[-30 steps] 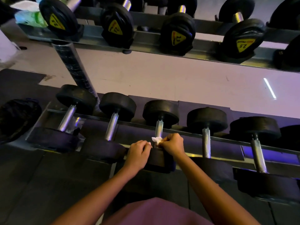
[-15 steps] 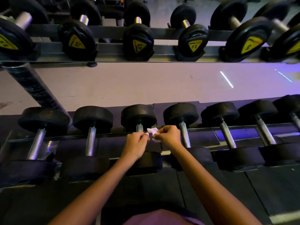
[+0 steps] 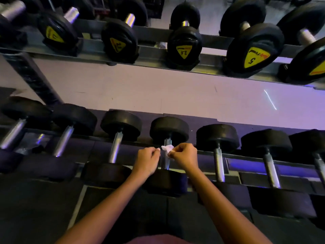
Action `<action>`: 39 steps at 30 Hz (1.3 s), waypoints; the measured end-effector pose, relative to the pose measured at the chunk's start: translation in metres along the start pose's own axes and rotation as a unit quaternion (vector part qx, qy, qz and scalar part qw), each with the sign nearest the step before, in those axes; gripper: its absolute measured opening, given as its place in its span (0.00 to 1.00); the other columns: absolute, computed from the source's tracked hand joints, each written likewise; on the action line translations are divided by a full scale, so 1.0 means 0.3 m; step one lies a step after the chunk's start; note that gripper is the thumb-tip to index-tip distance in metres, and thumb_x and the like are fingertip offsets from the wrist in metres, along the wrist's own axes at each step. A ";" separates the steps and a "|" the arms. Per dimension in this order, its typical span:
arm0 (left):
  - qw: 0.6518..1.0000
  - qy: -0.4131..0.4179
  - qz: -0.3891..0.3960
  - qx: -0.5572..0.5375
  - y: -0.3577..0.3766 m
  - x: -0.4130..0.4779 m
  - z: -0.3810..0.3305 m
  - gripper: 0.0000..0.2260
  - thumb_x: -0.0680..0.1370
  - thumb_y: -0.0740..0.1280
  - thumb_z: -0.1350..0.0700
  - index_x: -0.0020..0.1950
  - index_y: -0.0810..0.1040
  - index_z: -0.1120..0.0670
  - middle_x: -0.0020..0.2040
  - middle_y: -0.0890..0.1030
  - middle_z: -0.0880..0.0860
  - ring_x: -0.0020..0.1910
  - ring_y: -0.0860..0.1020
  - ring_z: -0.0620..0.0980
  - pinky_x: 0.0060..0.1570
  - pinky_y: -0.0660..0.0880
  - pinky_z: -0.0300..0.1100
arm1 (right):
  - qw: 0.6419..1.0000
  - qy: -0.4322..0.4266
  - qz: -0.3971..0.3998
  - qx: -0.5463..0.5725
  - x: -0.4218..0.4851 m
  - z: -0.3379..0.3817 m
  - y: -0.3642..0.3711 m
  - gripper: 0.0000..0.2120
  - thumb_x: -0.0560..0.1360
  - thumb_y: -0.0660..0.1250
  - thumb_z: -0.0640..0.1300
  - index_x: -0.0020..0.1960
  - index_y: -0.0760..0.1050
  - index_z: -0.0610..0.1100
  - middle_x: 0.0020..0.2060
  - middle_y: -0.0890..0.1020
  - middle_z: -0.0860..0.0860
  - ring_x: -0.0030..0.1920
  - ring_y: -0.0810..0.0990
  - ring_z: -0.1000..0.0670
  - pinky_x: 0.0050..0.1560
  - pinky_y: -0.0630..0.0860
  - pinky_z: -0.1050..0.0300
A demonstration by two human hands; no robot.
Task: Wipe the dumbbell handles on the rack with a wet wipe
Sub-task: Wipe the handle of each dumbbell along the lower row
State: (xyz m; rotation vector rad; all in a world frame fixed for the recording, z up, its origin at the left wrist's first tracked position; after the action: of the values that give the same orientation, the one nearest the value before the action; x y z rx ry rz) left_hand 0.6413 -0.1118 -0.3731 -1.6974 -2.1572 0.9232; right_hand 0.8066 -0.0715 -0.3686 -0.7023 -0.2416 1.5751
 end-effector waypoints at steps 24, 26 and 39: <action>0.998 -0.043 -0.003 0.048 0.064 -0.070 0.010 0.19 0.80 0.61 0.49 0.30 0.75 0.53 0.28 0.75 0.49 0.30 0.72 0.45 0.30 0.61 0.43 | 1.000 0.013 0.004 -0.004 0.050 -0.072 0.072 0.06 0.72 0.73 0.41 0.37 0.80 0.45 0.35 0.82 0.50 0.39 0.82 0.54 0.42 0.81 0.58; 0.998 -0.044 -0.005 0.050 0.063 -0.070 0.009 0.19 0.80 0.61 0.49 0.30 0.75 0.53 0.28 0.75 0.49 0.29 0.71 0.43 0.29 0.61 0.42 | 1.000 0.005 -0.028 0.010 0.094 -0.021 0.046 0.04 0.73 0.72 0.39 0.39 0.81 0.44 0.35 0.81 0.52 0.37 0.79 0.57 0.35 0.74 0.68; 0.998 -0.050 -0.001 0.048 0.062 -0.054 0.024 0.18 0.79 0.62 0.49 0.33 0.79 0.56 0.31 0.78 0.52 0.30 0.71 0.44 0.32 0.62 0.43 | 0.996 -0.014 0.045 -0.081 0.039 -0.044 0.072 0.05 0.71 0.74 0.40 0.40 0.78 0.45 0.38 0.80 0.52 0.41 0.79 0.55 0.39 0.74 0.62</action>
State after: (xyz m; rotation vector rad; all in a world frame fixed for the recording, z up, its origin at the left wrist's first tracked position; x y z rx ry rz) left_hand 0.6567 -0.1270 -0.3871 -1.6352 -2.1376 1.1141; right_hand 0.7966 -0.0667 -0.3942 -0.8272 -0.3648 1.6647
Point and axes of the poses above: each hand's wrist, its own x-axis towards the middle knuckle, its own y-axis out of the palm, z = x × y, the point moved 8 cm from there along x, towards the middle knuckle
